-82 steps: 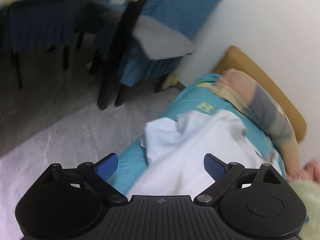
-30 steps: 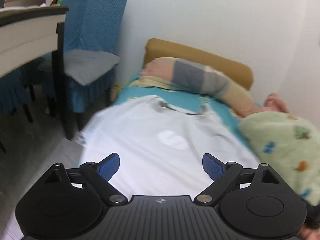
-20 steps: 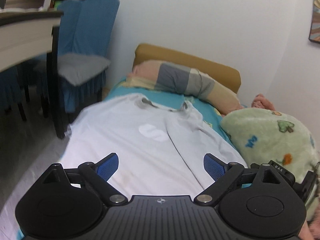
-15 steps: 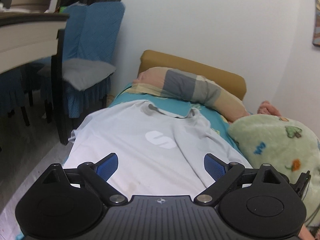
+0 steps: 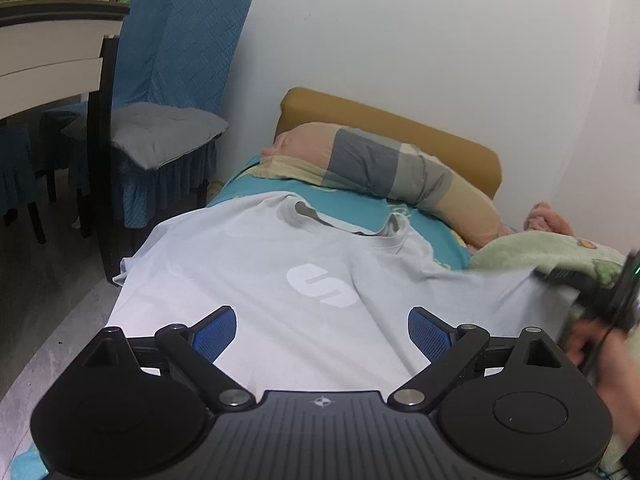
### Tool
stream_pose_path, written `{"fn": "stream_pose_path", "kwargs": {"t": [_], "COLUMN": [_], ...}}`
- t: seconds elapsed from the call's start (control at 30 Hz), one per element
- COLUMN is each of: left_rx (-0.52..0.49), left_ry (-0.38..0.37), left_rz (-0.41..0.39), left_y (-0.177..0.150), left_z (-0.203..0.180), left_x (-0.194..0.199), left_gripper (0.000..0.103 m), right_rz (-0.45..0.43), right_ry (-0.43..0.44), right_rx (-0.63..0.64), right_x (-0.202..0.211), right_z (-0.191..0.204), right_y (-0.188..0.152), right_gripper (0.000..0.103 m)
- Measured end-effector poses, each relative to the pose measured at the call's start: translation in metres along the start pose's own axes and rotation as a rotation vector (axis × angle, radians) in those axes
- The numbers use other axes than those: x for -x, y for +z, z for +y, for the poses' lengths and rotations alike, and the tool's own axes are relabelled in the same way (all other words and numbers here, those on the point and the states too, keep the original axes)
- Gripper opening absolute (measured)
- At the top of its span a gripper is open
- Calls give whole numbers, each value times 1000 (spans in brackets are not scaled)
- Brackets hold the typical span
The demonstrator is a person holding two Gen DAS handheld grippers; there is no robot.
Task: Fold clothes
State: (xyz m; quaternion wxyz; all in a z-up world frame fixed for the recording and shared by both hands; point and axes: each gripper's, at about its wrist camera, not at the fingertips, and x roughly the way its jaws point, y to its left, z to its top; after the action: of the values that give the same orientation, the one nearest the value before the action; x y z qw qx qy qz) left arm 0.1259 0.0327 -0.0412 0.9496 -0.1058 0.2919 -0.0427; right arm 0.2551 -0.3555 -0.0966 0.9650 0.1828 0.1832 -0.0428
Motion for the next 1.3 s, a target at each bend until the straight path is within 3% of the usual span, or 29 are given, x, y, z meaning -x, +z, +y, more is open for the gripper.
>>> {"fn": "stream_pose_path", "kwargs": {"t": [0.17, 0.37, 0.47, 0.53, 0.67, 0.77, 0.87, 0.9, 0.93, 0.97, 1.03, 1.2, 1.3], "left_rx": [9, 85, 134, 110, 141, 171, 200, 210, 220, 224, 224, 209, 194], "left_ry": [15, 39, 76, 128, 130, 125, 120, 119, 117, 113, 99, 61, 49], "left_rz": [15, 12, -5, -39, -17, 5, 27, 35, 42, 50, 65, 89, 95], "left_y": [11, 22, 28, 33, 31, 29, 27, 26, 26, 24, 22, 16, 11], "left_z": [12, 48, 73, 79, 99, 114, 130, 135, 141, 143, 144, 140, 132], "left_x": [3, 26, 33, 36, 23, 13, 2, -2, -5, -9, -16, -24, -23], "left_gripper": [94, 95, 95, 95, 95, 95, 95, 95, 95, 95, 95, 95, 95], "right_rz": [-4, 26, 44, 73, 177, 239, 272, 273, 274, 274, 275, 278, 258], "right_ry": [-85, -106, -72, -66, -26, -6, 14, 26, 37, 49, 72, 130, 143], "right_rx": [164, 338, 463, 572, 693, 727, 700, 686, 672, 658, 630, 560, 529], "right_x": [-6, -7, -15, -22, -54, -84, -106, -104, -101, -99, -94, -83, -52], "right_z": [42, 135, 202, 250, 328, 358, 359, 356, 354, 351, 345, 332, 315], "right_y": [60, 76, 56, 34, -25, -71, -98, -98, -98, -98, -97, -96, -83], "right_gripper": [5, 6, 6, 6, 6, 7, 8, 11, 26, 56, 89, 88, 88]}}
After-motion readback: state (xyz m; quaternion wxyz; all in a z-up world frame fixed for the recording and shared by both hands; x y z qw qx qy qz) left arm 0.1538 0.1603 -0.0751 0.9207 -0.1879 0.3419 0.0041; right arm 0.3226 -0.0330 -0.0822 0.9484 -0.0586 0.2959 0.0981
